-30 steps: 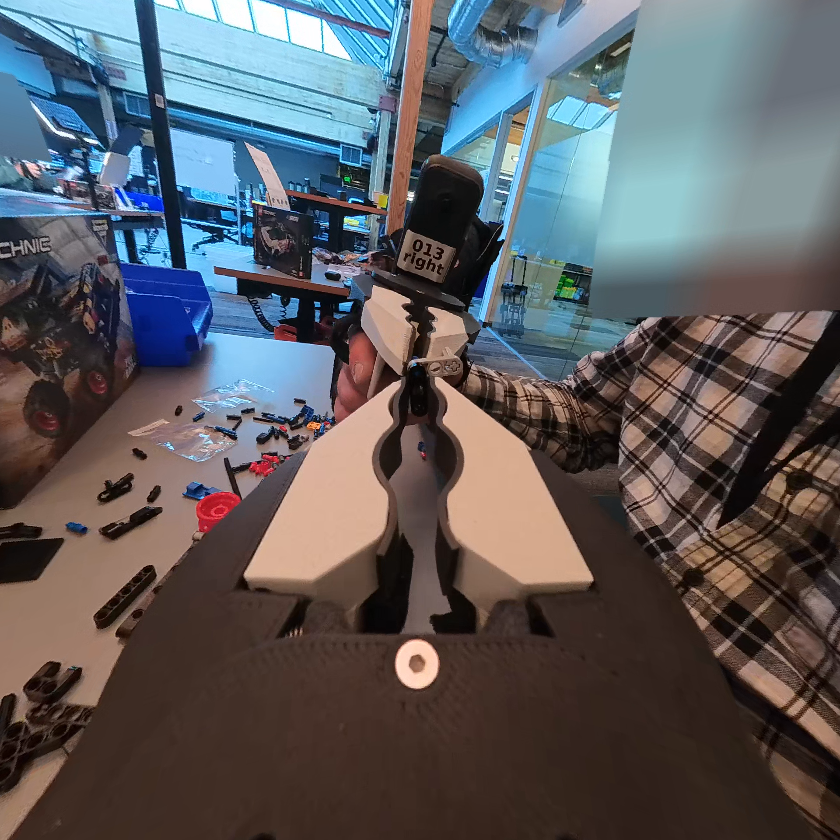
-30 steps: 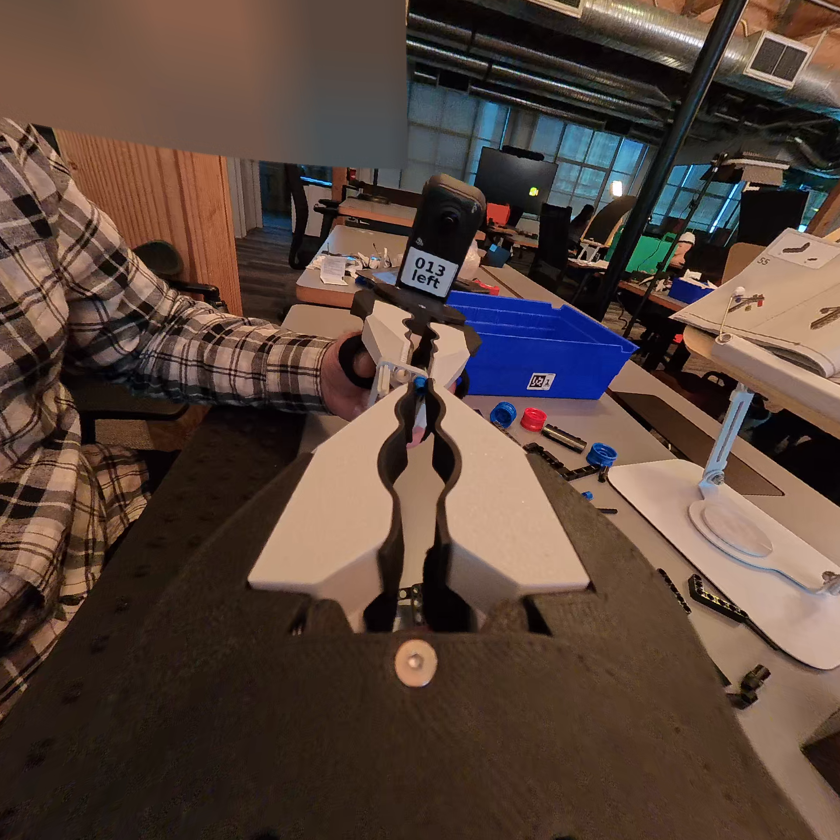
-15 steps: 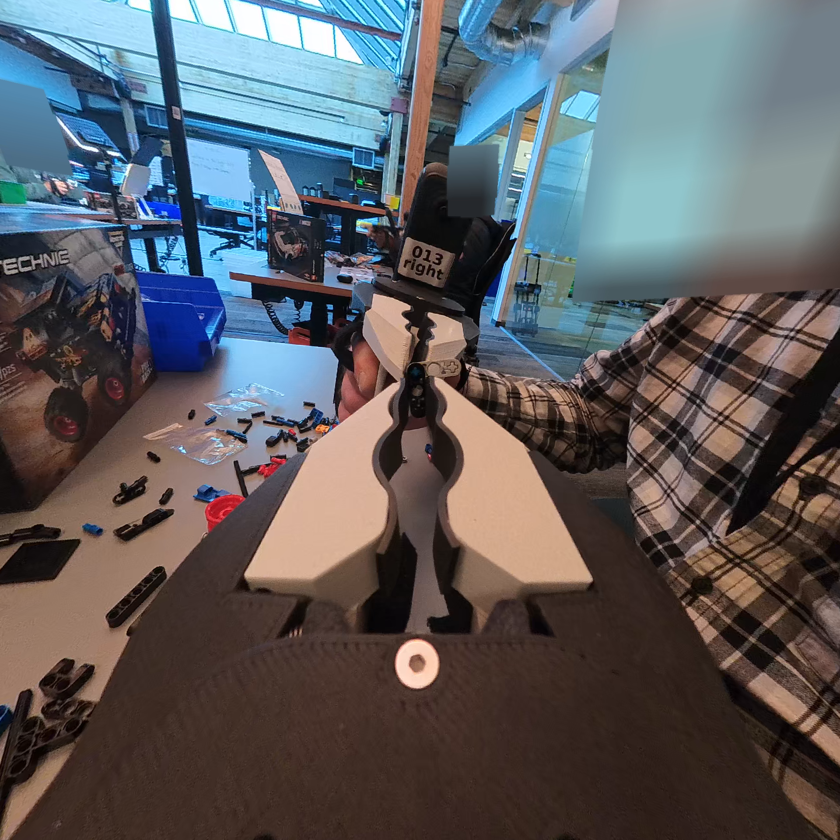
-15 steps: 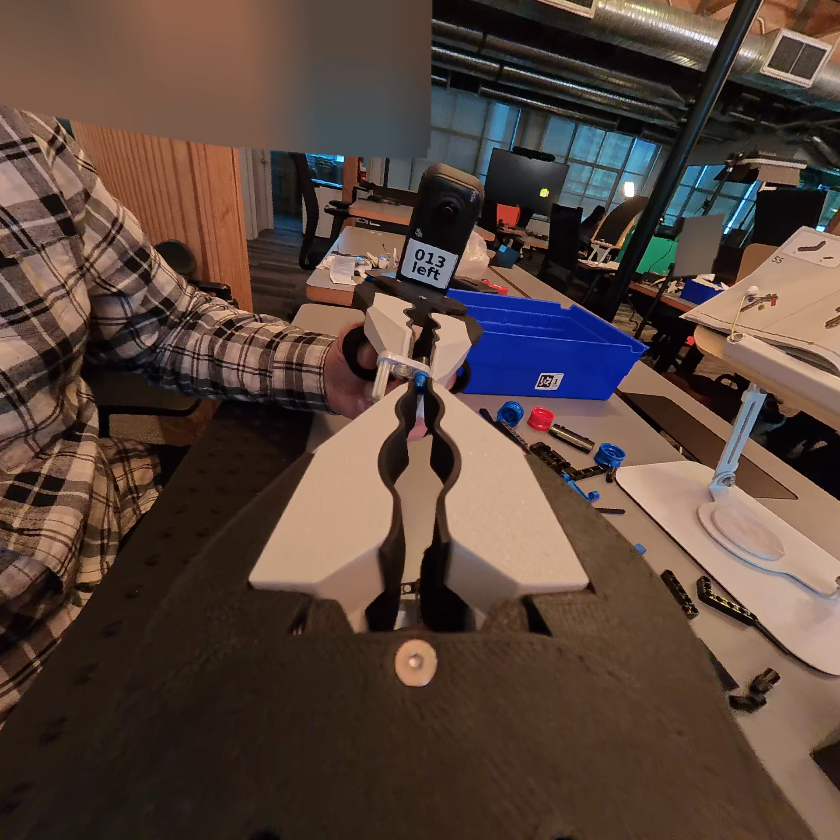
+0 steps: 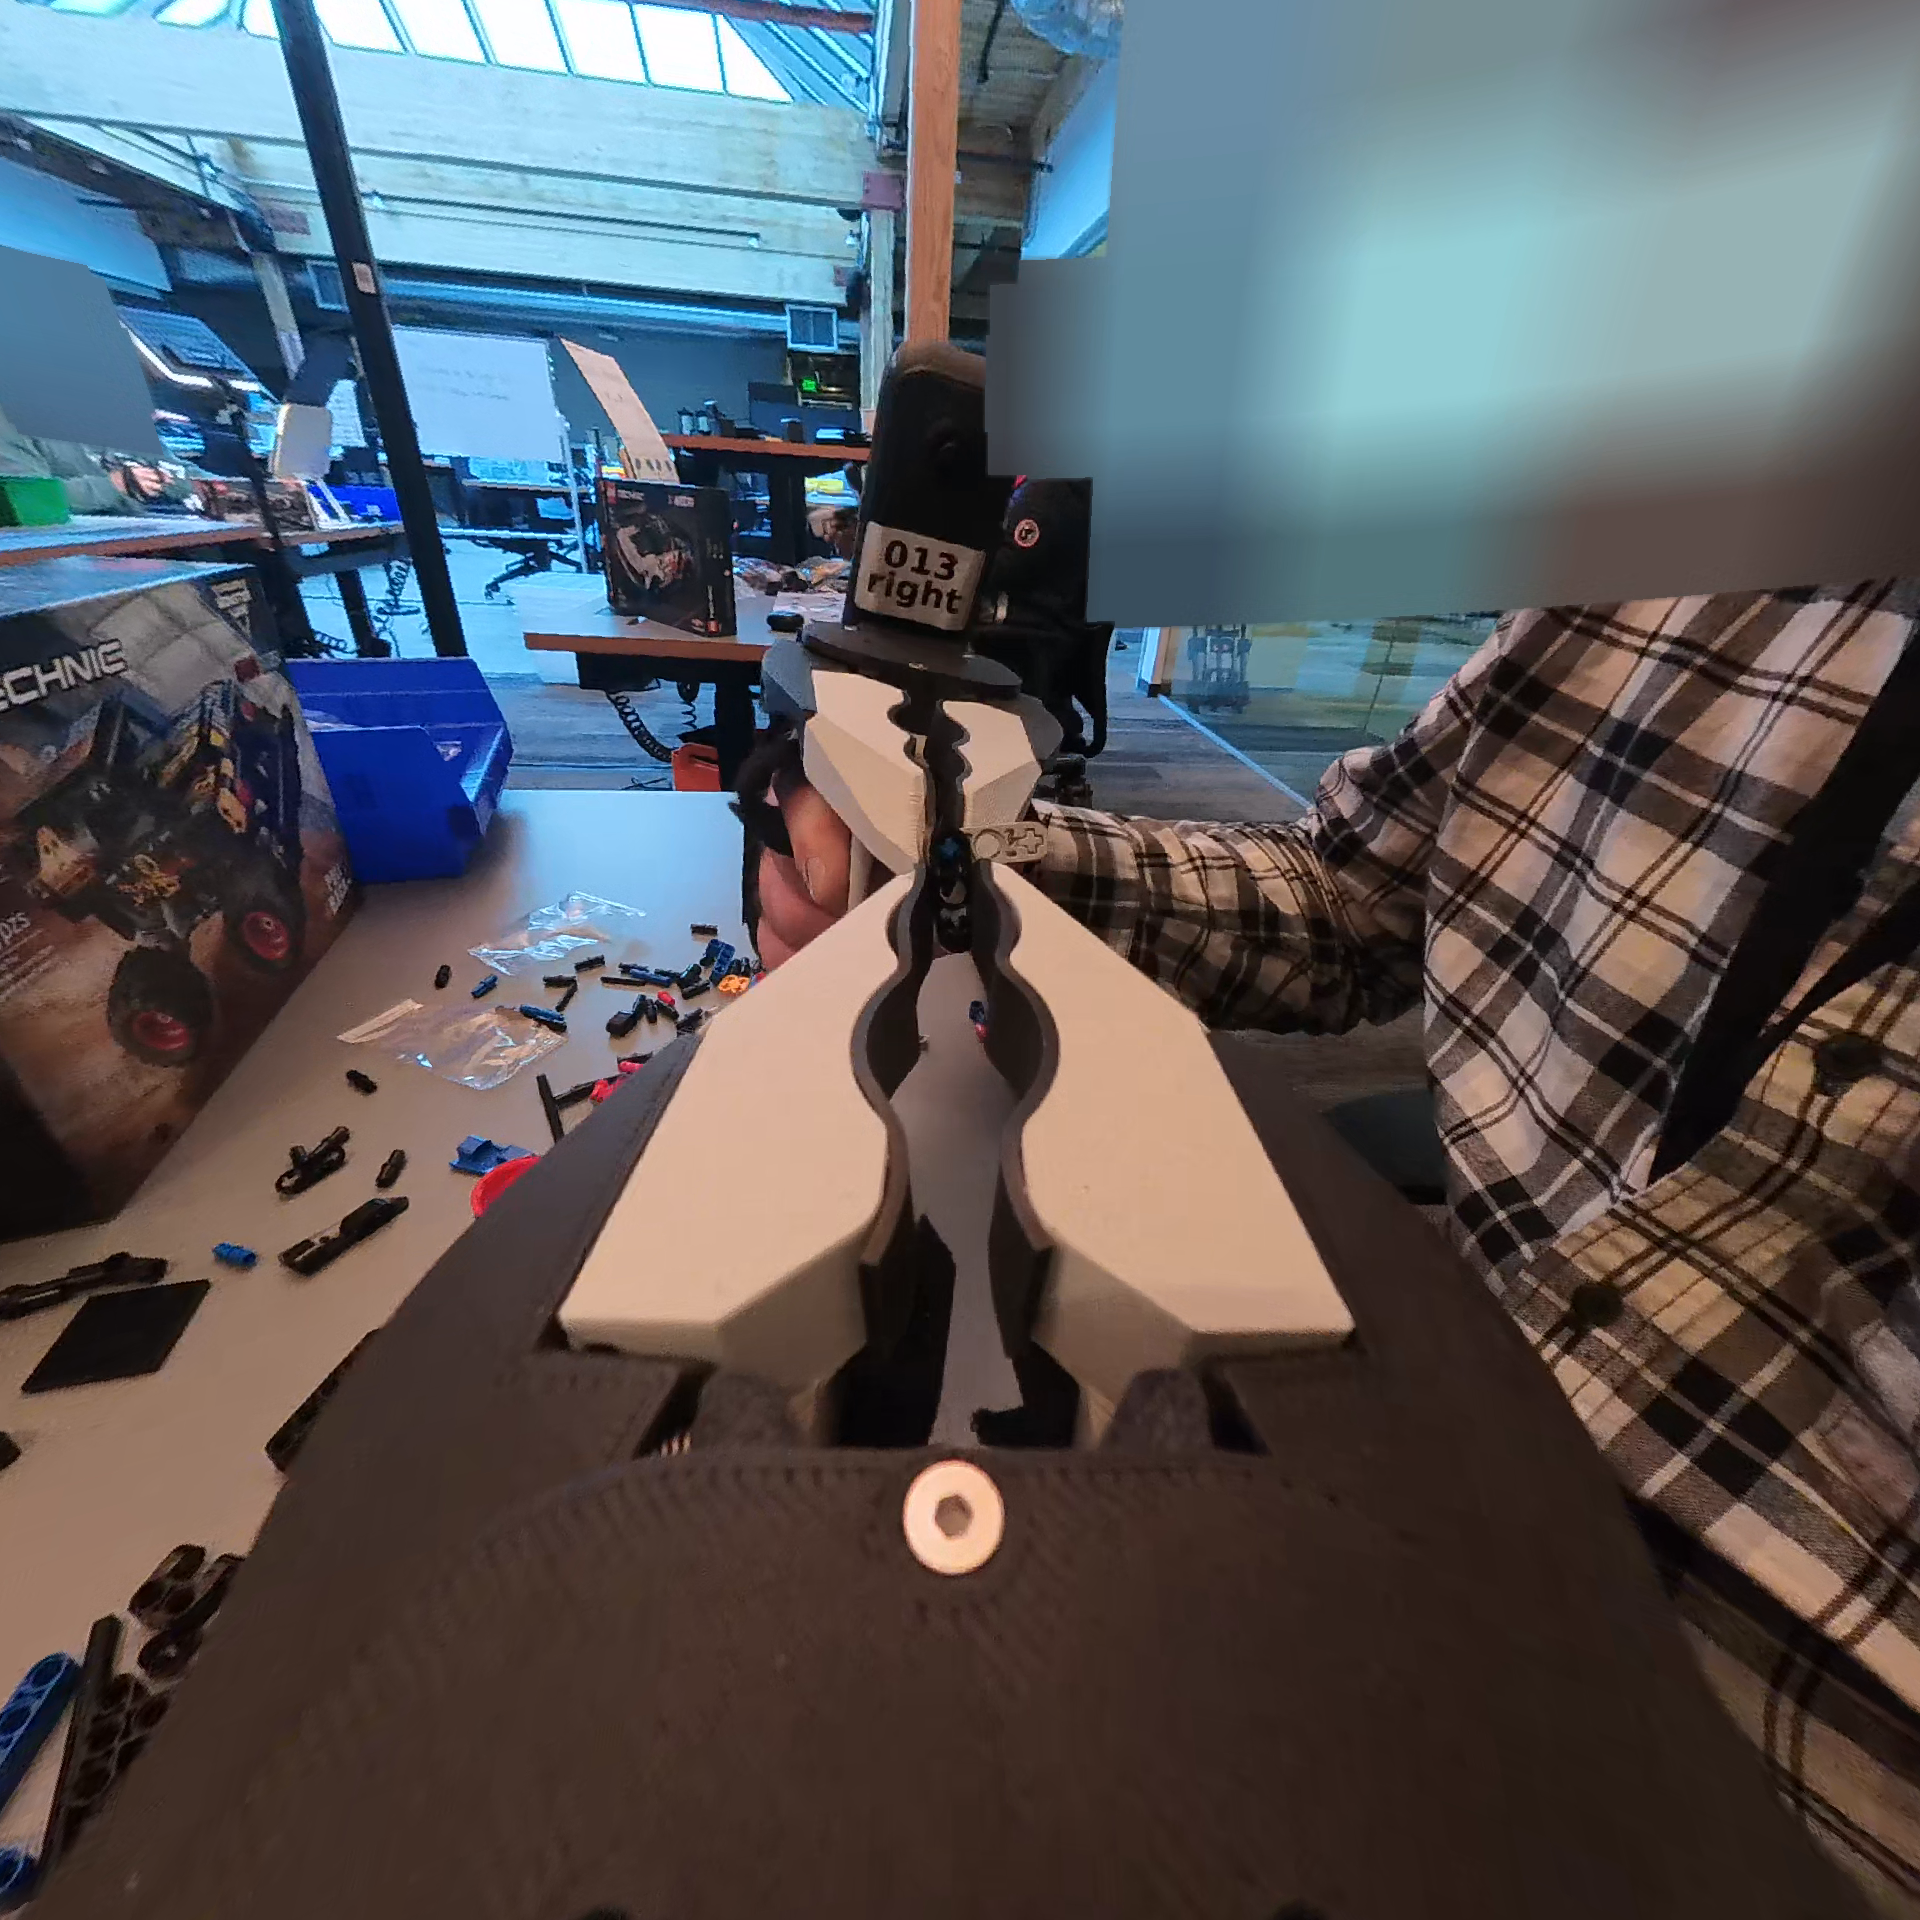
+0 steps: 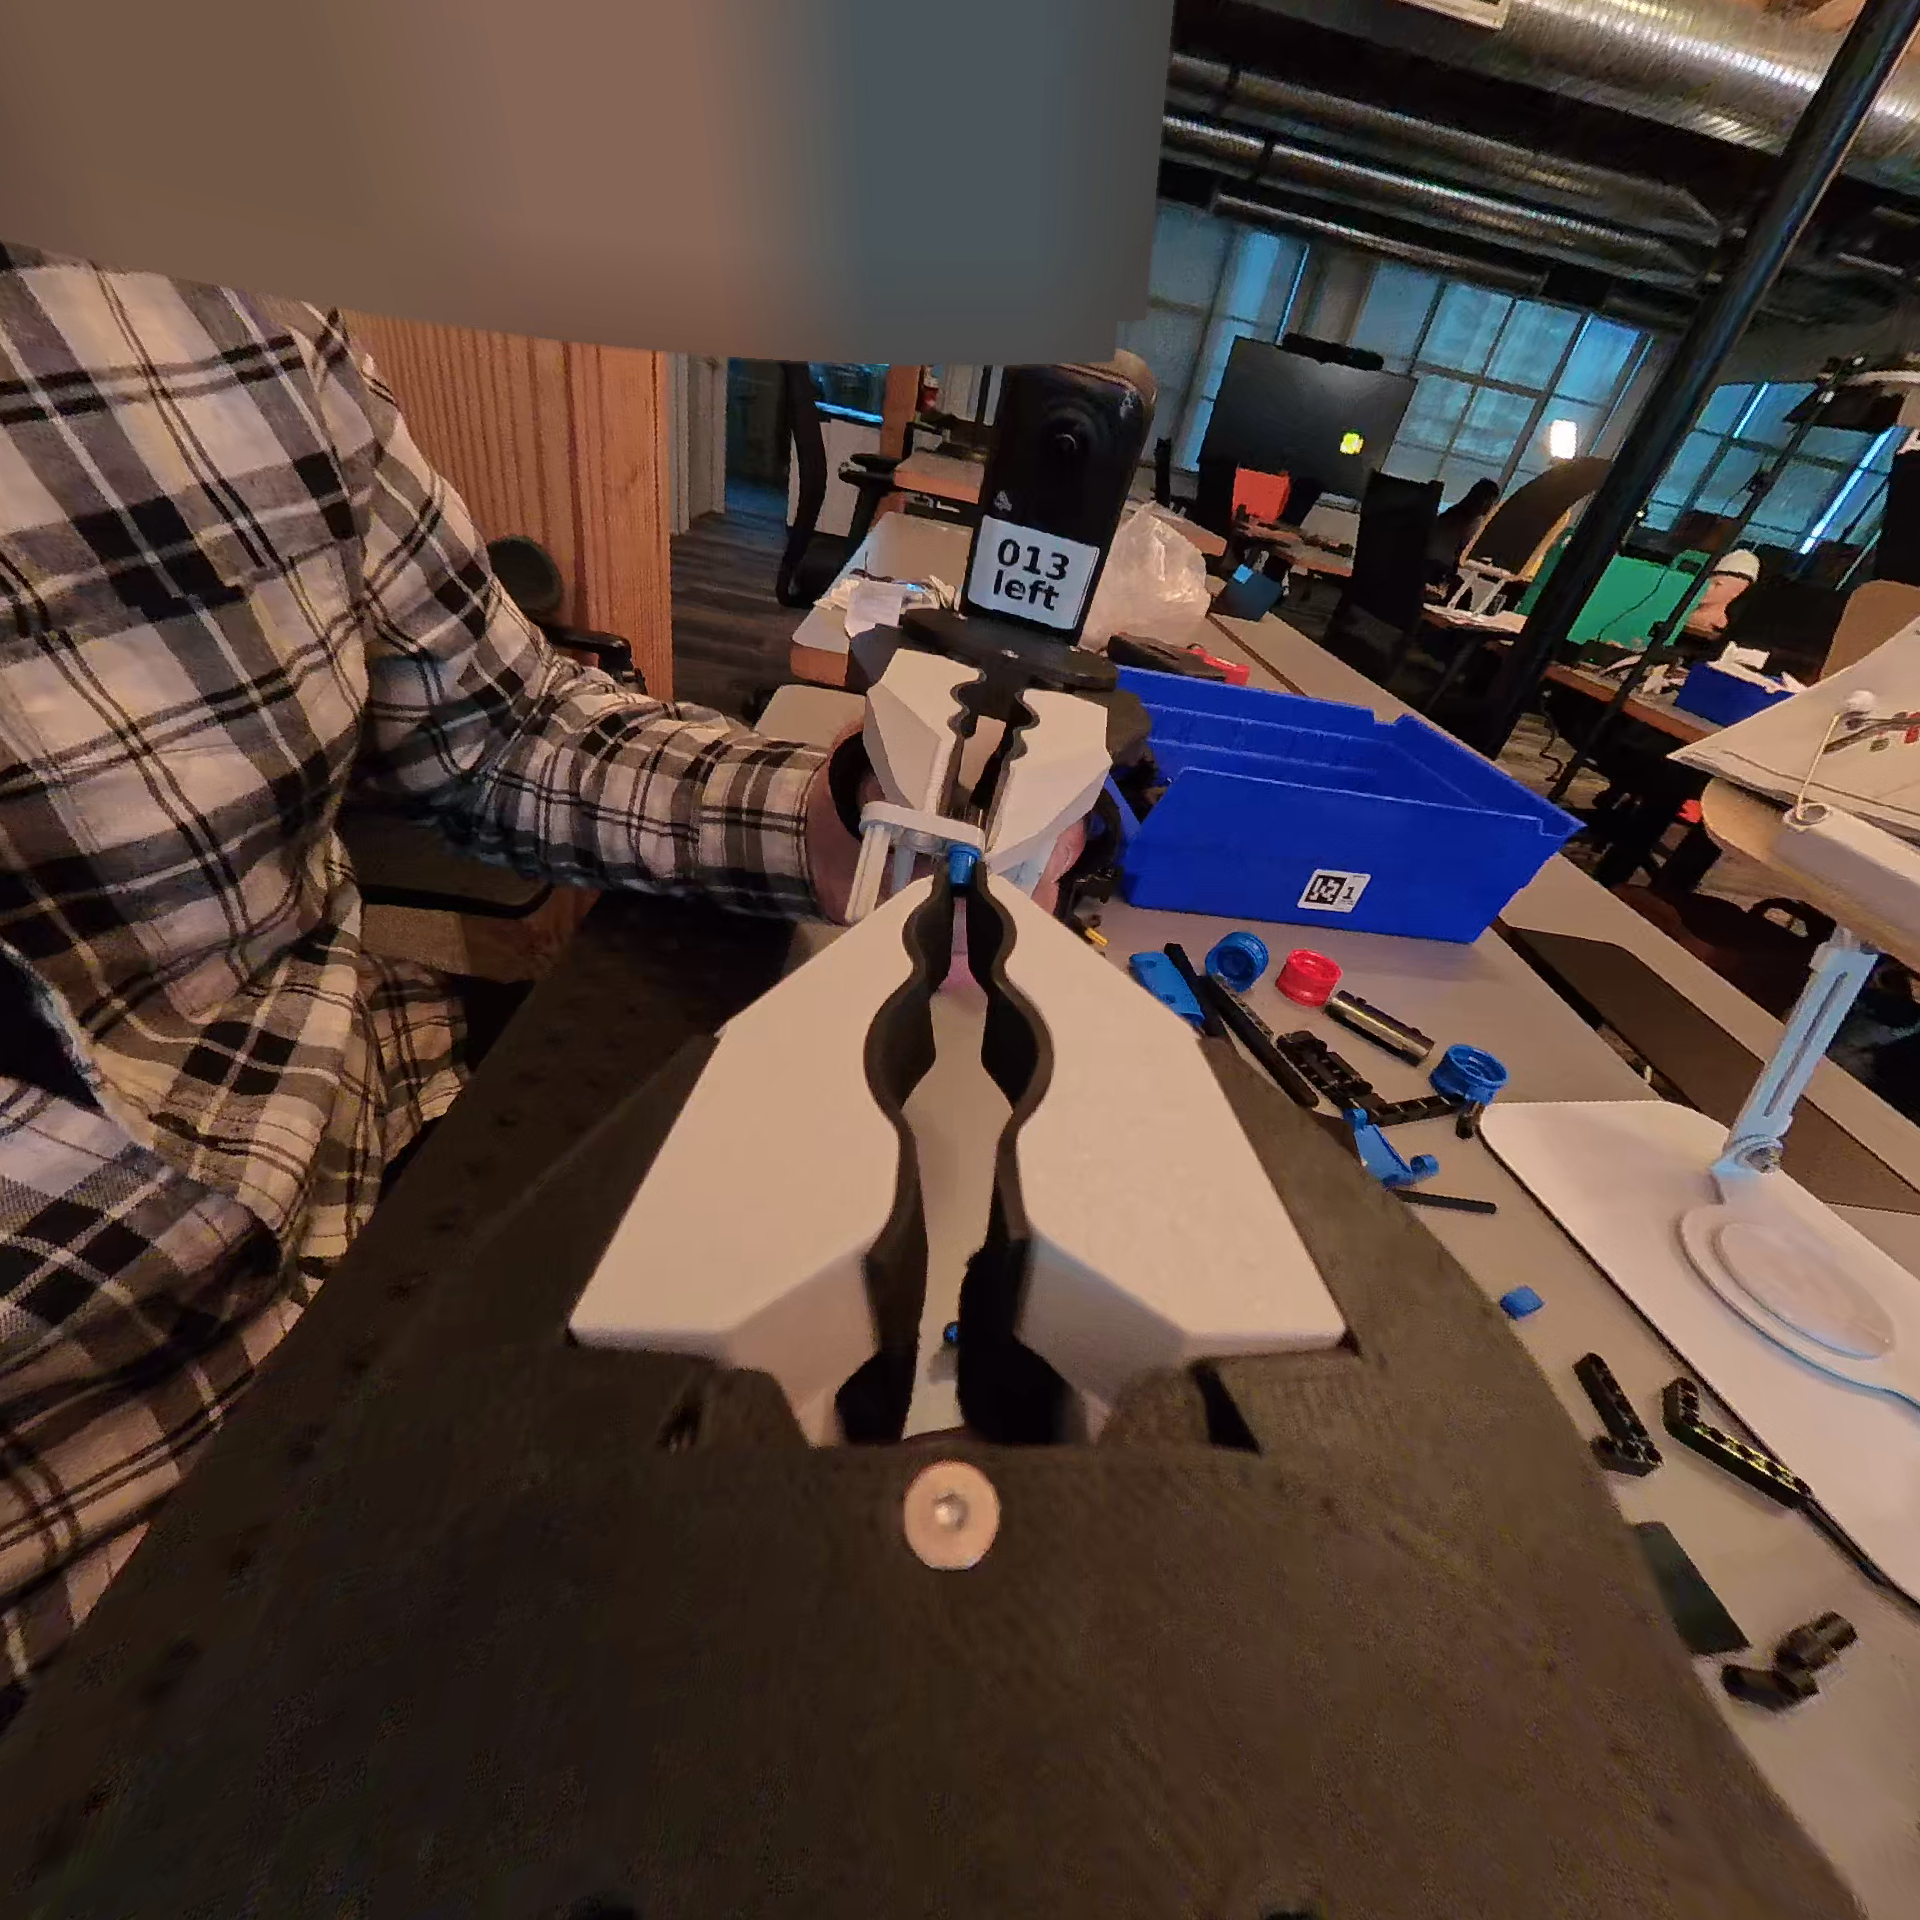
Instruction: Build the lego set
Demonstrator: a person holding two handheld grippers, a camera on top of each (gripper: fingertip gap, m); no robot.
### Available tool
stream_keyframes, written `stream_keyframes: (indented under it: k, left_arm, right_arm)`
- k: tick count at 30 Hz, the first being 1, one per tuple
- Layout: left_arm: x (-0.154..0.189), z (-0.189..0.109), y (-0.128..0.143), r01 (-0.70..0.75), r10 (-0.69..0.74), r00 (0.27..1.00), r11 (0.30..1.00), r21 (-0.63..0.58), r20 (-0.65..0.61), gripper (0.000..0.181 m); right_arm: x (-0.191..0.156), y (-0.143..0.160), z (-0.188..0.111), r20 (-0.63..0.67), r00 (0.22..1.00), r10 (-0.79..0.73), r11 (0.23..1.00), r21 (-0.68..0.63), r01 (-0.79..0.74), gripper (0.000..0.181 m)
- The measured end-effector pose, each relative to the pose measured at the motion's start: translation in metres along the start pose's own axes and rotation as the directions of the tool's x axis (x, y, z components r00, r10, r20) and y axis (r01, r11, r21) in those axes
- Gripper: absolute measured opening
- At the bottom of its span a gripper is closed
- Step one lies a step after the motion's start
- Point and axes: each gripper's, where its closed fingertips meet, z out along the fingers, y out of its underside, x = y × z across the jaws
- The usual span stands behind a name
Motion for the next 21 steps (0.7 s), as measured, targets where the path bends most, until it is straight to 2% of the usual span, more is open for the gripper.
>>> stream_keyframes:
  k: [21]
  left_arm:
    - [-0.006, 0.000, 0.008, 0.039, -0.039, 0.999, 0.999, -0.018, 0.012, 0.005]
  right_arm:
    - [0.002, 0.014, -0.002, -0.027, 1.000, -0.012, 0.998, -0.055, 0.011, 0.001]
